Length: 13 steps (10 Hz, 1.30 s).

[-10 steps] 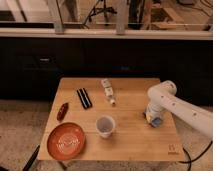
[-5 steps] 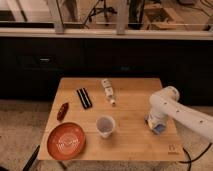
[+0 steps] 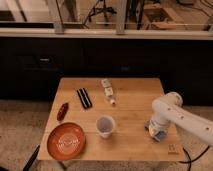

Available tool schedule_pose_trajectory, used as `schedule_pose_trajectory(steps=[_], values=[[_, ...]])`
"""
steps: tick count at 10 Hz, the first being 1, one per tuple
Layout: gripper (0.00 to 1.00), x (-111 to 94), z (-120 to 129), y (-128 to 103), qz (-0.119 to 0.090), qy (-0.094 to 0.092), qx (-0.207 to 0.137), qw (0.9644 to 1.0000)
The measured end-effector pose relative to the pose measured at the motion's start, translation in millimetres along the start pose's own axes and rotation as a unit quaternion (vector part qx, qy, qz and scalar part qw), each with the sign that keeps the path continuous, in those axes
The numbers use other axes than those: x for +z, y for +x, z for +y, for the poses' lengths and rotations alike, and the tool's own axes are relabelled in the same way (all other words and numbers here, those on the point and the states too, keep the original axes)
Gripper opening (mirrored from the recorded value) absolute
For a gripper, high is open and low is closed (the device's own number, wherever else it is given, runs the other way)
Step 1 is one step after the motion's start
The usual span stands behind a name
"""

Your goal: Wipe the white sponge on the table

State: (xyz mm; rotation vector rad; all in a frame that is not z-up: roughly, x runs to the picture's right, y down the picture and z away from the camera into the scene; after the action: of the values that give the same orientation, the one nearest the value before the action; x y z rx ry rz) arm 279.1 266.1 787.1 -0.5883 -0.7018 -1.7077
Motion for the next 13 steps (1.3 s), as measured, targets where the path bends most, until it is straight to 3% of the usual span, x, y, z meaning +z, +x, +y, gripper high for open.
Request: schedule_pose_trajectory(steps=[3,5,7,11,13], values=[[0.0,4.8,-45.5,-3.5,-0.006,0.017,-0.045,0.9988],[0.0,6.3,-76.8,-4.2,-0.01,0.025,-0.081,0.9964],[0.0,2.2,-101.3,-1.1,-0.003,0.034,-0.125,0.9916],[0.0,-8.2,-112.6,31.5,0.022,0.034,-0.153,0.9875],[0.0,-3.2,-119.9,54.4,0.021,0.029,-0.169,0.9849]])
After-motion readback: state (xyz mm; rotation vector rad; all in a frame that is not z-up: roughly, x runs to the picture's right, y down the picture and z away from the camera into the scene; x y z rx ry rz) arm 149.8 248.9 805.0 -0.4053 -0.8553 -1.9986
